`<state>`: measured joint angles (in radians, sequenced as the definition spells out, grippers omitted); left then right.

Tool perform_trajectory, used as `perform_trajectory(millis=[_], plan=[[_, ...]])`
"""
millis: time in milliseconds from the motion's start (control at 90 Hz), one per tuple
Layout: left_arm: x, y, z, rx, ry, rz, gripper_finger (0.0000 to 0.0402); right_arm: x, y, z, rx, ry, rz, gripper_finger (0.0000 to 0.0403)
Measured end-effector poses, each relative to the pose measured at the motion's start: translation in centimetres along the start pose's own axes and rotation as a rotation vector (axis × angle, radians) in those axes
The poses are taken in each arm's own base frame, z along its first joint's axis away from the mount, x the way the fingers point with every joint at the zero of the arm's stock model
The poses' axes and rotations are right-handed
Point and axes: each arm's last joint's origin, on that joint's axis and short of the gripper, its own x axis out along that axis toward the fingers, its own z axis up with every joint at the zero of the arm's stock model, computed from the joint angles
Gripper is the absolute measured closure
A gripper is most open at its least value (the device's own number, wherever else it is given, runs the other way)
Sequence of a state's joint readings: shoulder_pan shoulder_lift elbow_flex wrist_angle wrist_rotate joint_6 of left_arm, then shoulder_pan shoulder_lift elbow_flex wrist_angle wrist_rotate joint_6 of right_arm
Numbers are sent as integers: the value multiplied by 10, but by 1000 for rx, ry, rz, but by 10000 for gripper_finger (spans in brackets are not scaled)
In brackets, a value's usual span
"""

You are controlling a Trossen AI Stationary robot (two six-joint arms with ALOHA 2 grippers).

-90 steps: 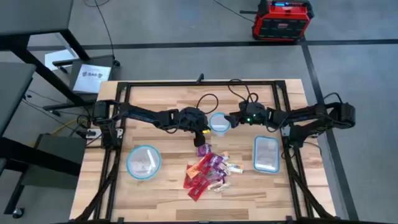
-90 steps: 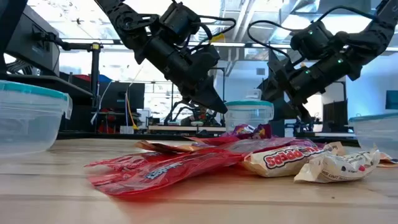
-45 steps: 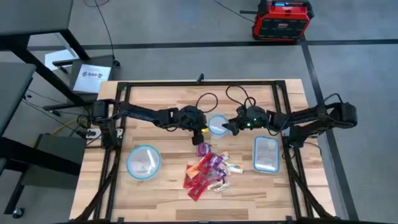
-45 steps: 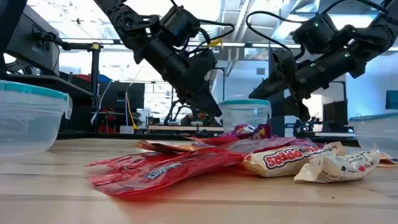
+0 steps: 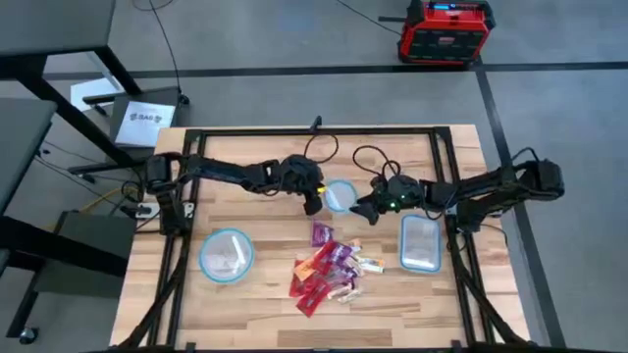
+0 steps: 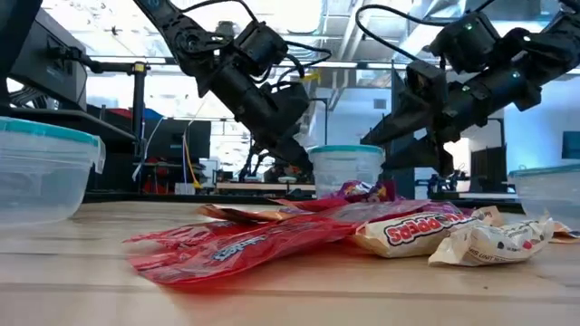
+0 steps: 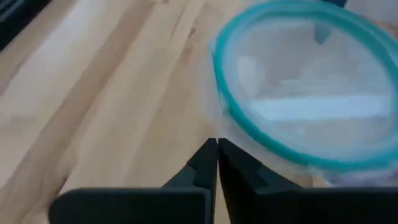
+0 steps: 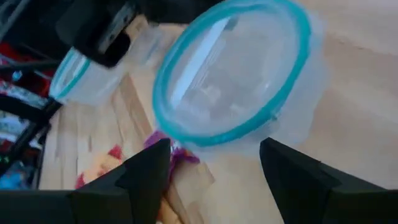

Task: Sort candy
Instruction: Open the small circular transparent bin

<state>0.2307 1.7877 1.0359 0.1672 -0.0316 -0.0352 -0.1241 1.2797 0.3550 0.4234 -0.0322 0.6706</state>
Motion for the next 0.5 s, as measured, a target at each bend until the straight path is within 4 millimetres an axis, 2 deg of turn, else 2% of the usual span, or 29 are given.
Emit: perform_trajectory(millis=[178, 333, 422, 500], plan=[[-25, -4, 13, 10, 1, -11, 402, 0, 6, -10, -86, 64, 22, 168], [-54, -12, 41, 24, -173, -35, 402, -1, 17, -19, -215, 114, 91, 168], [-56, -14, 51, 26, -282, -68, 402, -1, 20, -24, -296, 109, 69, 168], [-48, -15, 53, 29, -348, -107, 402, 1, 22, -24, -314, 59, 28, 168]])
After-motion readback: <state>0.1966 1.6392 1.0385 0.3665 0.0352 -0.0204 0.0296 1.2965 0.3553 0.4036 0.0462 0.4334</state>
